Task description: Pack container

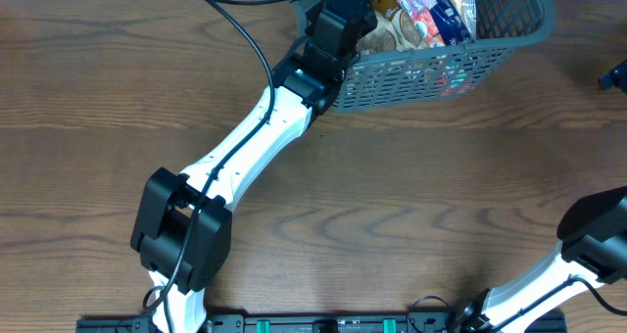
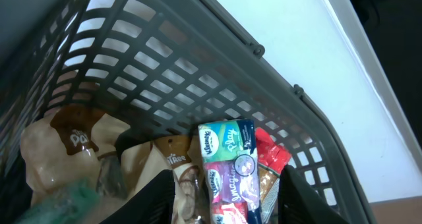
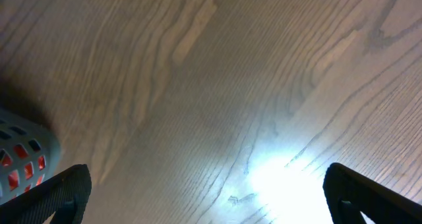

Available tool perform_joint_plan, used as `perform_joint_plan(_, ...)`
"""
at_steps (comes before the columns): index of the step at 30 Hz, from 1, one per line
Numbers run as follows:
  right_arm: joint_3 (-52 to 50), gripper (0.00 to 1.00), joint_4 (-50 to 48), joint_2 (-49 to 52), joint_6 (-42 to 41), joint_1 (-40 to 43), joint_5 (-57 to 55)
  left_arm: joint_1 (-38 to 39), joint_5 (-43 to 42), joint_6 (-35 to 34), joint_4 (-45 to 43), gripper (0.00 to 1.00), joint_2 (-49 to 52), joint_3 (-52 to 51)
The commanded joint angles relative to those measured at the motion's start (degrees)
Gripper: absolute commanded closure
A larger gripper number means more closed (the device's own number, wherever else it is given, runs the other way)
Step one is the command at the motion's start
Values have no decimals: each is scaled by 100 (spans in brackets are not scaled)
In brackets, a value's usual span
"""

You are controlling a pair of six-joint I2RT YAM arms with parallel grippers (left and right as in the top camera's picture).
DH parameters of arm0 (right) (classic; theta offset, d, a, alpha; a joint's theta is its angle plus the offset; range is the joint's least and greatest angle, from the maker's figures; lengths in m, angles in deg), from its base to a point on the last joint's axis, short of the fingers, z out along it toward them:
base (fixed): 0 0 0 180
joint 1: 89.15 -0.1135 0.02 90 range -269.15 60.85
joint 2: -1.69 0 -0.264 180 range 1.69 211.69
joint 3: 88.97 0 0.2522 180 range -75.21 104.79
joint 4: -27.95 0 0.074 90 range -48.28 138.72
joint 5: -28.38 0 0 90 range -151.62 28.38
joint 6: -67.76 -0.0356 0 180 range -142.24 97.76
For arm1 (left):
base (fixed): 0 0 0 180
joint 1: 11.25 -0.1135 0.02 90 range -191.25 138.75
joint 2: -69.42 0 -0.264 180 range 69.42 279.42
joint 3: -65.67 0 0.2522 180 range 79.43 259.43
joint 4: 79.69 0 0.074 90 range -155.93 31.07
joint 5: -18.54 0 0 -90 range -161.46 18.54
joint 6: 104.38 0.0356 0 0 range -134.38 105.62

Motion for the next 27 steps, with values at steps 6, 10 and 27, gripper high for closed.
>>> perform_joint_plan(6, -13, 1, -9, -13, -74, 31, -2, -48, -11, 861, -24, 52, -673, 343)
perform_joint_plan(10, -13, 1, -9, -13, -74, 31, -2, -101, -9, 1580, 125, 42, -1300, 343)
perform_joint_plan(27, -13, 1, -9, -13, -74, 31, -2, -1121, 848, 2448, 4625, 33, -4452, 343)
